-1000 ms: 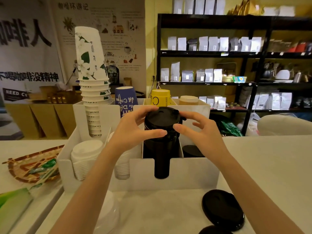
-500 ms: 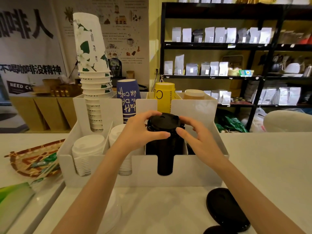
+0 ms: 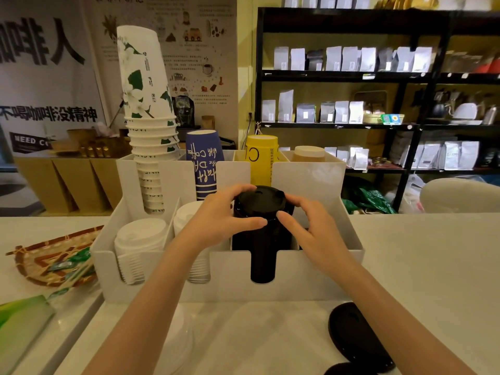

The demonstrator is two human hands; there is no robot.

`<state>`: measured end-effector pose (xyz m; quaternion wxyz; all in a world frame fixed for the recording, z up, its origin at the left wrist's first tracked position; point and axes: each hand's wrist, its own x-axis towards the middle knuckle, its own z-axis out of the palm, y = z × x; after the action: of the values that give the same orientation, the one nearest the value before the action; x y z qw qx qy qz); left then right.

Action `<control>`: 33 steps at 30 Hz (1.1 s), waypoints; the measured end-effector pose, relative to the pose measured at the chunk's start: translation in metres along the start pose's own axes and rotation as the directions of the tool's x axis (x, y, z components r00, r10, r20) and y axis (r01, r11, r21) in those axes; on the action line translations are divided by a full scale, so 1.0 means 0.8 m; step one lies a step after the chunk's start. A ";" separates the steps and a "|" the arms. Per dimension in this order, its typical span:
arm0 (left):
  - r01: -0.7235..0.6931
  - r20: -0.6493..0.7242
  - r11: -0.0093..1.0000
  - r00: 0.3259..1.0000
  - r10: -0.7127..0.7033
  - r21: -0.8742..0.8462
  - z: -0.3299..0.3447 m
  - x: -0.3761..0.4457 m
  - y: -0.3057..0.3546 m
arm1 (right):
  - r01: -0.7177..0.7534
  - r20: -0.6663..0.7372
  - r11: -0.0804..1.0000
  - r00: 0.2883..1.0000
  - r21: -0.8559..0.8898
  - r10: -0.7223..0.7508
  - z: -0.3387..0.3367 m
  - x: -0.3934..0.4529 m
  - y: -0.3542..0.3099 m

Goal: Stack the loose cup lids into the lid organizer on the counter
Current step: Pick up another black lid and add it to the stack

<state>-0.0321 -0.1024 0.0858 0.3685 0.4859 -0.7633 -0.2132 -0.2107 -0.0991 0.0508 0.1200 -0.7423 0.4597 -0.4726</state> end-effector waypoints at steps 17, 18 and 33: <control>0.012 0.054 0.801 0.997 -0.055 0.598 0.027 -0.007 0.019 | -0.155 0.252 0.968 0.946 -0.196 0.202 -0.094 -0.119 0.024; -0.001 0.044 0.793 0.999 -0.032 0.610 0.030 -0.009 0.022 | -0.198 0.282 0.952 0.923 -0.231 0.261 -0.099 -0.130 0.033; -0.288 0.449 0.951 0.869 0.210 0.112 0.147 -0.070 0.073 | -0.418 0.387 0.875 0.785 -0.245 0.483 -0.120 -0.164 0.080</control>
<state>-0.1422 -0.0302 0.0307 0.1704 0.3544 -0.8978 -0.1981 -0.3421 -0.0052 -0.0161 0.2748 -0.7038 0.6183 -0.2168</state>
